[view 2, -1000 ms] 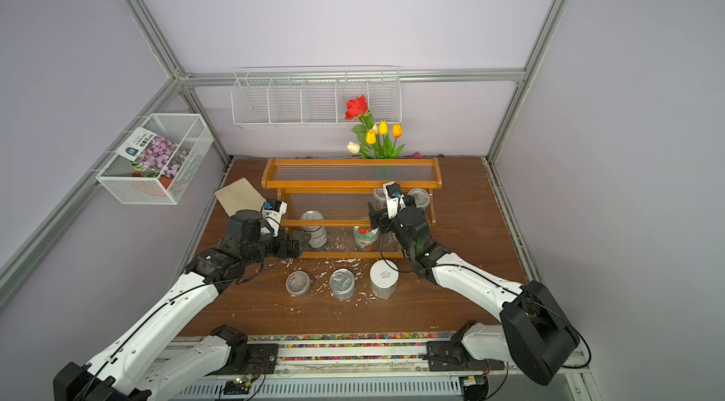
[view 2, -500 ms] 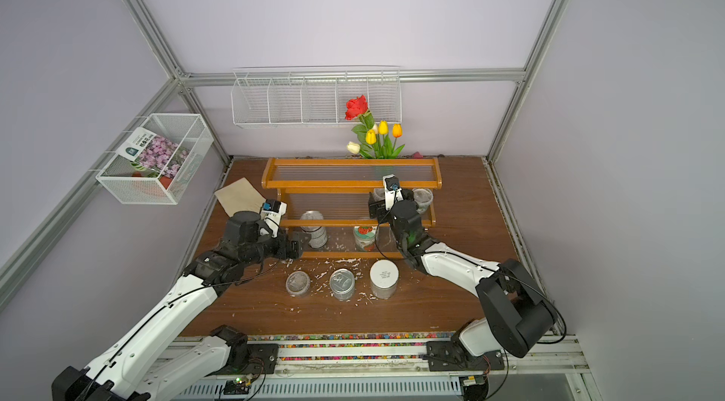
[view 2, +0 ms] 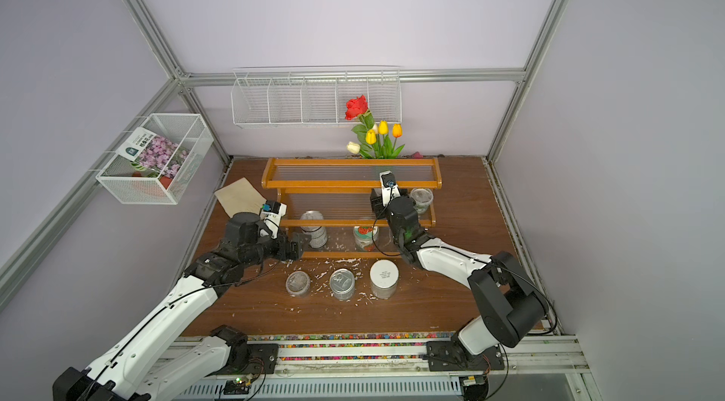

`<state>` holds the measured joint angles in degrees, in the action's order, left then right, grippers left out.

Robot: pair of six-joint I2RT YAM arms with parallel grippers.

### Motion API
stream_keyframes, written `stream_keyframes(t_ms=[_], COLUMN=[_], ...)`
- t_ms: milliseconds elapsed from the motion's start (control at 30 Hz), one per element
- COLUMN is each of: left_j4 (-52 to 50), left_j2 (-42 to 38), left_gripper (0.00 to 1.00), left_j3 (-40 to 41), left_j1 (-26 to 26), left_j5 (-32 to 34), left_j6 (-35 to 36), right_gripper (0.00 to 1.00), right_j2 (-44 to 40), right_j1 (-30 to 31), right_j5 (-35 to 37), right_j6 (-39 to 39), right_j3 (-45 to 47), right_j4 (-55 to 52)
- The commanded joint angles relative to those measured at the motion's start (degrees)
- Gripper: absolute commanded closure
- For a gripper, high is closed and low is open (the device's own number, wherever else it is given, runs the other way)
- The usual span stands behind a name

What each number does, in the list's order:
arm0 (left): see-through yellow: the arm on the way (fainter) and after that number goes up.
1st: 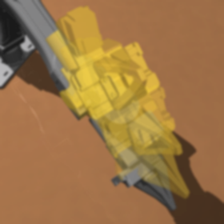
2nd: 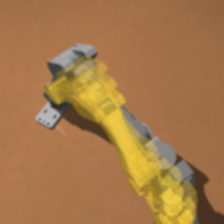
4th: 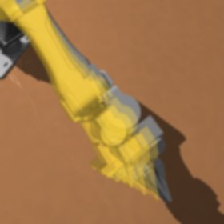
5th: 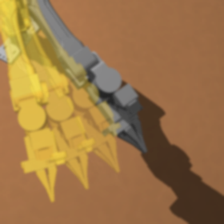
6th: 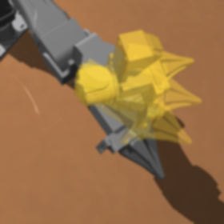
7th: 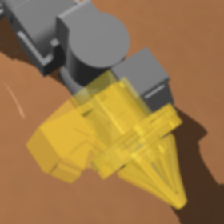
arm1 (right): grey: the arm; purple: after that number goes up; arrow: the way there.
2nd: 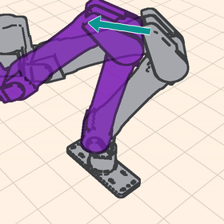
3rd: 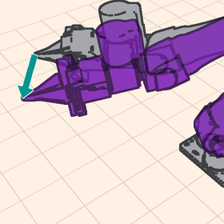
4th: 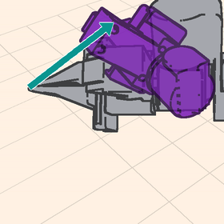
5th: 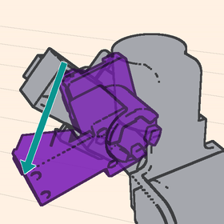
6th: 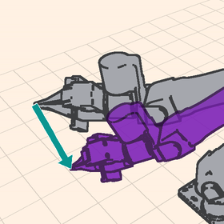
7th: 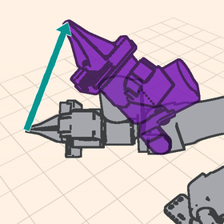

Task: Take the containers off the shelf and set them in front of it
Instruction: 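Pick up a container from the shelf.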

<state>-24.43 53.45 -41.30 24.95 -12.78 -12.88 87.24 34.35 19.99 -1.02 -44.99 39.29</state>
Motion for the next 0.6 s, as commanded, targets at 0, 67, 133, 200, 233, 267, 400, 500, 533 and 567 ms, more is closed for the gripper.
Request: stream_keyframes(t_ms=[0, 67, 133, 200, 233, 267, 400, 500, 533, 567], left_j4=[0.7, 0.9, 1.1, 1.4, 1.6, 1.9, 2.6, 2.7, 2.6, 2.5], left_j2=[-0.7, -0.6, -0.4, -0.3, -0.3, -0.3, -0.2, -0.3, -0.3, -0.4], left_gripper=[0.02, 0.02, 0.02, 0.02, 0.02, 0.01, 0.02, 0.01, 0.02, 0.01], left_j3=[0.9, 0.8, 0.5, 0.4, 0.4, 0.4, 0.6, 0.7, 0.7, 0.6], left_j1=[-0.4, -0.6, -0.5, -0.6, -0.6, -0.7, -0.7, -0.8, -0.7, -0.8], left_j5=[-1.2, -1.6, -2.1, -2.6, -2.9, -3.4, -4.5, -5.3, -5.4, -5.6], left_j6=[1.0, 1.0, 1.2, 1.2, 1.2, 1.2, 1.1, 1.4, 1.6, 1.9], right_gripper=[0.37, 0.39, 0.4, 0.4, 0.4, 0.4, 0.41, 0.41, 0.41, 0.41], right_j2=[-1.5, -2.8, -4.4, -6.4, -7.7, -9.1, -14.5, -18.7, -20.3, -21.7], right_j1=[-0.4, -0.3, 0.0, 0.4, 0.8, 1.1, 1.9, 2.4, 2.6, 2.7], right_j5=[-0.5, -2.2, -4.2, -6.1, -7.1, -7.8, -10.9, -14.0, -14.9, -16.2], right_j6=[1.0, 1.0, 1.1, 1.1, 1.0, 1.0, -0.6, -1.0, -1.1, -1.2], right_j3=[1.3, 2.2, 2.8, 3.2, 3.7, 4.2, 6.9, 8.9, 9.7, 10.3], right_j4=[-0.5, -0.9, -1.8, -3.2, -4.0, -5.0, -9.1, -12.9, -14.2, -15.6])
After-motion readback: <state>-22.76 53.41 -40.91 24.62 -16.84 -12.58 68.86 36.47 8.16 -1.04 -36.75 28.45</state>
